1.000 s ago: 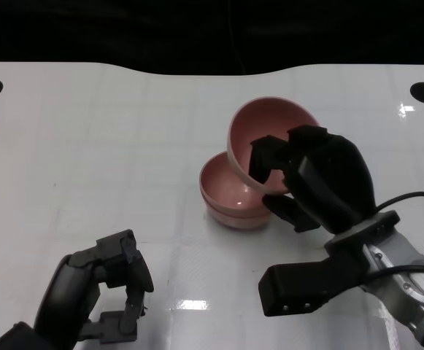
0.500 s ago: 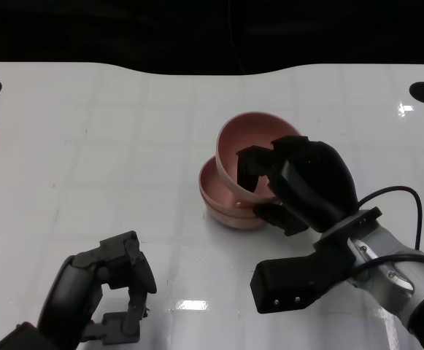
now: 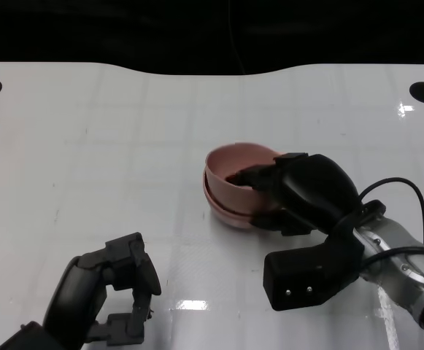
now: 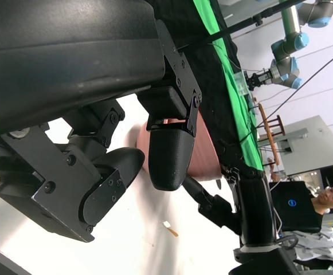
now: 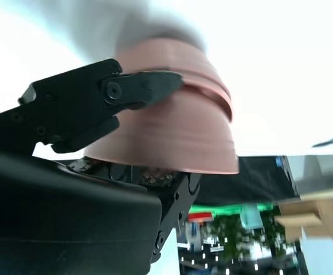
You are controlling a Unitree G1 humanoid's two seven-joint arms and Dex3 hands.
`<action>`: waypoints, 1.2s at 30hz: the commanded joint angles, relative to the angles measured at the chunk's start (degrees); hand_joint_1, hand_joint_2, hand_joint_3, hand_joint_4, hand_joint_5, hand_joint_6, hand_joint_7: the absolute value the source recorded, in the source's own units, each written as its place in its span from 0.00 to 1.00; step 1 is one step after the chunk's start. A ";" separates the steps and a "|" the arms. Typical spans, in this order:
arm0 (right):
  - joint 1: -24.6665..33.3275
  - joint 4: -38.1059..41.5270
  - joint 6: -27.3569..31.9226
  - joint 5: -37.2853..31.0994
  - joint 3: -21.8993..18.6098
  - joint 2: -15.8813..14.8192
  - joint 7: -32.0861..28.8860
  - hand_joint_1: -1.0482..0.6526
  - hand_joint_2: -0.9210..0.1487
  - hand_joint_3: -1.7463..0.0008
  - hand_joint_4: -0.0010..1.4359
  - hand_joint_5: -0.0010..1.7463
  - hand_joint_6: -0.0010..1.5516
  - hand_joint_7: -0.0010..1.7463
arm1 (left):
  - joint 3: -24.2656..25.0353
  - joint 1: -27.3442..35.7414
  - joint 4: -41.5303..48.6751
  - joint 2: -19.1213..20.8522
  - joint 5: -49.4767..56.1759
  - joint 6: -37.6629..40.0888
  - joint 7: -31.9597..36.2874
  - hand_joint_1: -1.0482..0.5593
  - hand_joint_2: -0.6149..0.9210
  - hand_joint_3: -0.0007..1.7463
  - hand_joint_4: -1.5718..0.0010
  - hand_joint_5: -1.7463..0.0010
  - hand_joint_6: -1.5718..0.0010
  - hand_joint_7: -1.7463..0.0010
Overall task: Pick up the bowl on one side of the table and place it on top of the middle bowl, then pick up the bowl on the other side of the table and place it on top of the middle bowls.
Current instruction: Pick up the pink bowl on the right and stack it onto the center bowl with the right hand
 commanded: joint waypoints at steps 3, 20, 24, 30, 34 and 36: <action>1.00 -3.70 2.24 0.69 -0.38 -1.55 3.28 0.15 0.00 0.74 0.12 0.03 0.12 0.00 | 0.25 0.68 -1.01 0.38 2.08 0.50 1.59 0.59 0.64 0.80 0.43 0.00 0.48 0.09; 4.07 -12.97 5.58 0.27 -0.95 -3.08 5.99 0.10 0.00 0.69 0.07 0.02 0.05 0.01 | 0.21 0.74 -0.72 0.44 0.89 0.00 0.63 0.60 0.65 0.79 0.43 0.00 0.48 0.10; 8.85 -17.85 6.12 -0.98 -0.53 -4.81 5.70 0.12 0.00 0.72 0.09 0.03 0.08 0.02 | 0.15 1.31 -1.98 0.44 0.52 1.42 0.49 0.61 0.66 0.80 0.43 0.00 0.48 0.10; 12.08 -18.97 5.07 -1.45 -0.65 -5.42 3.55 0.13 0.00 0.74 0.10 0.04 0.10 0.02 | 0.17 1.24 -1.87 0.60 1.10 1.08 0.69 0.61 0.65 0.80 0.43 0.00 0.48 0.10; 13.59 -19.98 4.10 -1.24 -1.10 -6.08 2.14 0.15 0.00 0.76 0.12 0.05 0.12 0.03 | 0.22 1.27 -2.17 0.57 1.64 1.56 1.12 0.61 0.65 0.80 0.43 0.00 0.48 0.10; 13.94 -20.36 3.95 -1.18 -1.26 -6.26 2.16 0.15 0.00 0.76 0.12 0.05 0.12 0.03 | 0.24 1.20 -2.13 0.55 1.63 1.59 1.12 0.61 0.65 0.80 0.43 0.00 0.48 0.10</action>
